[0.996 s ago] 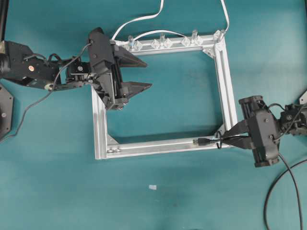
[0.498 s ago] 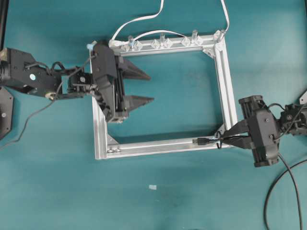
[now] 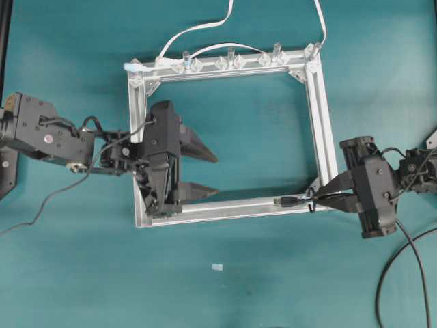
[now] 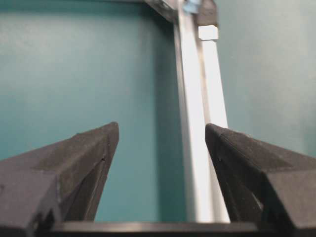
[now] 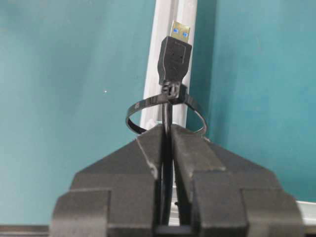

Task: Insert the wire through the string loop located on the right side.
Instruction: 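Move the left gripper to the loop and grasp the protruding USB plug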

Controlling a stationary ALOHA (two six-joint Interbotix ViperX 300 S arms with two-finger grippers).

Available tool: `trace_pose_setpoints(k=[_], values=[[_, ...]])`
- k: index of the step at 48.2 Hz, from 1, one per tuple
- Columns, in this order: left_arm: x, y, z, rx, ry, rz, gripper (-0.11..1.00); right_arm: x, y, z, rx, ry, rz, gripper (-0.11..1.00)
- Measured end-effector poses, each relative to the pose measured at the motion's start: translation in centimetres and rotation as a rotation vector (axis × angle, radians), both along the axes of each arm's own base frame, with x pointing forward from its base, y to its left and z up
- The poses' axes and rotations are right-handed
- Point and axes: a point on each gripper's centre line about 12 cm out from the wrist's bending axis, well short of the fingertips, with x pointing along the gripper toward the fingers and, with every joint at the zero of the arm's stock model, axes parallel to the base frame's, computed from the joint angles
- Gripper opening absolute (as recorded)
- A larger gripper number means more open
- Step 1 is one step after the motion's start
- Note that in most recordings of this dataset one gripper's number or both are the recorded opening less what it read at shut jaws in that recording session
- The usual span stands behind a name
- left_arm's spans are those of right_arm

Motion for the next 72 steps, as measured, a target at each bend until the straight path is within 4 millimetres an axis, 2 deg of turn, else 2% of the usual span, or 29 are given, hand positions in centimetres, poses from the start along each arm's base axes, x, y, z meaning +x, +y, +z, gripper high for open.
trace_pose_setpoints(k=[11,21,37,72], values=[[-0.2,-1.3,-0.3,-0.035,0.034,-0.014,0.76,0.0,0.0,0.0,0.000,0.001,0.000,0.06],[0.4,-1.5,-0.5,-0.035,0.039,-0.017,0.76,0.0,0.0,0.0,0.000,0.001,-0.001,0.06],[3.7,-1.9,-2.0,-0.032,0.051,-0.018,0.76,0.1,-0.1,0.1,-0.002,-0.016,-0.005,0.06],[11.2,-2.5,-3.3,-0.007,-0.013,-0.030,0.76,0.2,-0.1,0.2,-0.002,-0.022,-0.009,0.06]])
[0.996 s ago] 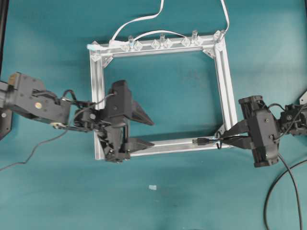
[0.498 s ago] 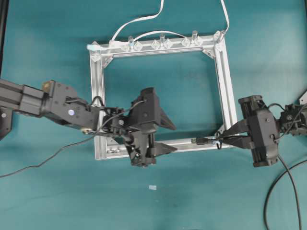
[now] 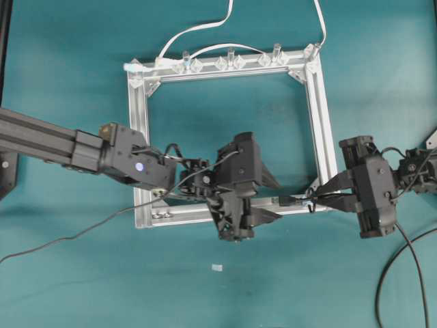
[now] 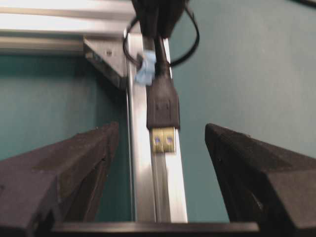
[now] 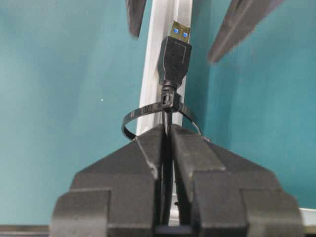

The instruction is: Insert the wire through the string loop located on the right side.

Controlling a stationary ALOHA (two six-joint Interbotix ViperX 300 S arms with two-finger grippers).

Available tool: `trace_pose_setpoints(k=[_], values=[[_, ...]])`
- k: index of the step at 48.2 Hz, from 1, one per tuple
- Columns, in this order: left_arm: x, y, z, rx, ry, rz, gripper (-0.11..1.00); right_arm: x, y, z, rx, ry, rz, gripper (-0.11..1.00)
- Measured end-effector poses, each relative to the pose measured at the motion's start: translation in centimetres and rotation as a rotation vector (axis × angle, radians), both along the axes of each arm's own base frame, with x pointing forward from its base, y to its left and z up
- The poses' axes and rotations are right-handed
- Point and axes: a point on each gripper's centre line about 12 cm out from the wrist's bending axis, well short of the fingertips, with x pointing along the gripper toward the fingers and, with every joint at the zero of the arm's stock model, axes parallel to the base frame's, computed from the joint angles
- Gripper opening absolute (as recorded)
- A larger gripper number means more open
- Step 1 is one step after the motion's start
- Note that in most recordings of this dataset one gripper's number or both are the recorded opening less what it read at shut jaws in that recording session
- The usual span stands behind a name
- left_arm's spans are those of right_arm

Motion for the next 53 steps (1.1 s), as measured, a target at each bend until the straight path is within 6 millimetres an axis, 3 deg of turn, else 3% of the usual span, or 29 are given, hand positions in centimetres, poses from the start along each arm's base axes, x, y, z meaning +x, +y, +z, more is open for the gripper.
trace_pose_setpoints(k=[22,27,35,53], values=[[0.70,0.30,-0.07,-0.001,-0.008,0.008,0.74,0.01,-0.01,0.05,0.000,-0.003,0.000,0.06],[0.71,0.30,-0.05,-0.001,-0.009,0.008,0.64,0.01,-0.01,0.05,0.000,-0.003,0.000,0.06],[0.69,0.22,-0.07,-0.001,-0.008,0.006,0.21,-0.09,-0.09,-0.05,-0.002,-0.002,-0.002,0.06],[0.68,0.14,-0.07,0.000,-0.008,0.004,0.22,-0.06,-0.24,0.09,-0.008,-0.032,-0.012,0.06]])
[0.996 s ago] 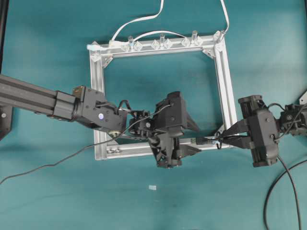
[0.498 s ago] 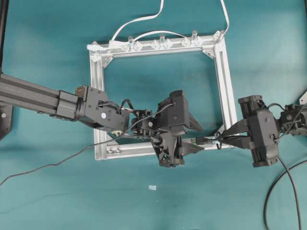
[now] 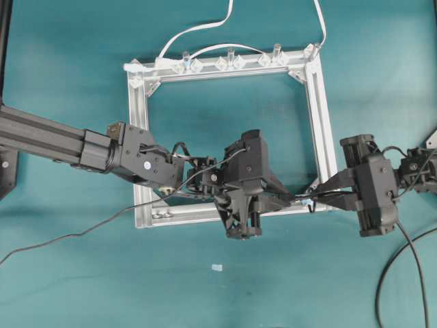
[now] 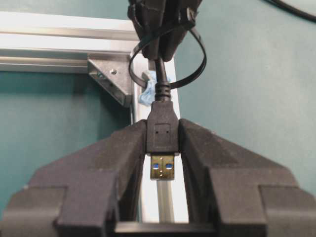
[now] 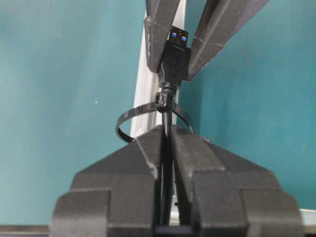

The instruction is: Insert the wire through the string loop located on the right side.

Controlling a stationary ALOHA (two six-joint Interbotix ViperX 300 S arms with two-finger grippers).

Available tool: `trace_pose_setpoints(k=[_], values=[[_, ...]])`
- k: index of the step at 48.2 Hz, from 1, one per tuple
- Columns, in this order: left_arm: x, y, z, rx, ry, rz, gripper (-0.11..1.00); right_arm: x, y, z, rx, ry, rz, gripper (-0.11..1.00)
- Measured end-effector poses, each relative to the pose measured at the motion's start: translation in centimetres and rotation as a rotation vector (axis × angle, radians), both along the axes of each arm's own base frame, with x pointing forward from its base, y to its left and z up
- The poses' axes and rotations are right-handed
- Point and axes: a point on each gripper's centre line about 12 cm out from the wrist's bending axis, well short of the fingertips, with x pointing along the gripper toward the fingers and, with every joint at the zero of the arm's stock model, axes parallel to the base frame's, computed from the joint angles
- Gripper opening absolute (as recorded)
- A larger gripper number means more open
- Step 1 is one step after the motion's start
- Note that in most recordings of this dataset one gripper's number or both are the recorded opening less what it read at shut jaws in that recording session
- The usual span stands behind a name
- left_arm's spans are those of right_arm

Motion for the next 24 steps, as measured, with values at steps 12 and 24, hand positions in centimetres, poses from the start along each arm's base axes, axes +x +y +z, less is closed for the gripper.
trace_pose_setpoints(k=[12,24], values=[[0.00,0.00,0.00,0.000,0.000,0.000,0.22,-0.09,0.05,-0.10,0.007,0.008,-0.001,0.06],[0.01,0.08,0.08,0.000,-0.002,0.002,0.22,-0.22,0.05,-0.33,0.025,0.028,-0.010,0.07]])
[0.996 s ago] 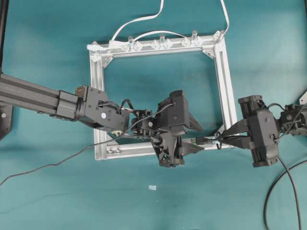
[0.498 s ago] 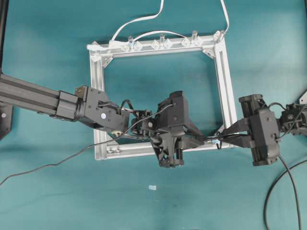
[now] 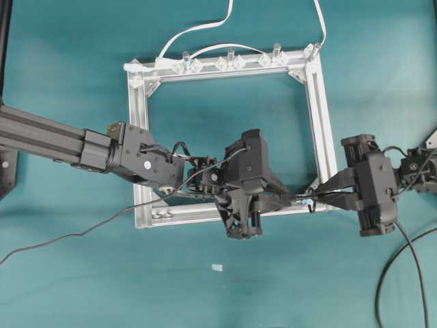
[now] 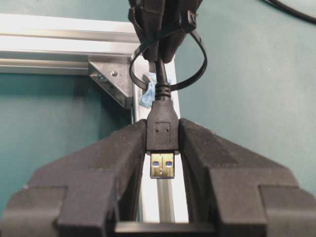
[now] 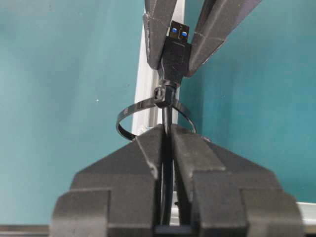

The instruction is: Insert the wire through the string loop located on the right side.

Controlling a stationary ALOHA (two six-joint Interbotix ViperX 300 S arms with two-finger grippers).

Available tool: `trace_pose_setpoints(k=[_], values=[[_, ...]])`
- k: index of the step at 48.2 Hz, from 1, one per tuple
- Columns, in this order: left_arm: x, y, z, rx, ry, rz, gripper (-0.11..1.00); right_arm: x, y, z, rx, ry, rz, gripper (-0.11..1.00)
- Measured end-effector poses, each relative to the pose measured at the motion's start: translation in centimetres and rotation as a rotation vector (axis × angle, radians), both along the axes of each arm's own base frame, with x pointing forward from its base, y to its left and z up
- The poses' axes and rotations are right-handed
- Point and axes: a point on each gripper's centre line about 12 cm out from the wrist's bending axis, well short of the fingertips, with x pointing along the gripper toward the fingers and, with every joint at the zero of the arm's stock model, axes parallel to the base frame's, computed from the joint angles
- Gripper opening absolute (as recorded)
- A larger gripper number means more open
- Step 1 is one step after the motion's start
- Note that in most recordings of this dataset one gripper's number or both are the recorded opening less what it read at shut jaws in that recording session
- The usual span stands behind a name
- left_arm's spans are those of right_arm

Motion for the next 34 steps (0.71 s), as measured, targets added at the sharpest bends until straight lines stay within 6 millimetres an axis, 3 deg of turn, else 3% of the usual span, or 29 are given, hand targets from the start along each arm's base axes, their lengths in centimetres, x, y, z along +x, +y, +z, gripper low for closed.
trace_pose_setpoints(k=[6,8,22,34], values=[[0.0,0.0,-0.1,-0.001,0.002,0.001,0.22,0.0,0.0,0.1,0.000,-0.003,0.000,0.07],[0.0,-0.1,0.0,-0.001,0.000,-0.001,0.22,0.0,0.0,0.1,-0.001,-0.003,0.000,0.13],[0.0,-0.2,-0.1,0.000,0.005,-0.003,0.22,-0.5,-0.2,-0.1,-0.009,-0.001,0.002,0.91],[0.0,-0.1,-0.1,-0.001,0.005,-0.001,0.22,-1.2,-0.4,-0.1,-0.007,-0.007,0.003,0.93]])
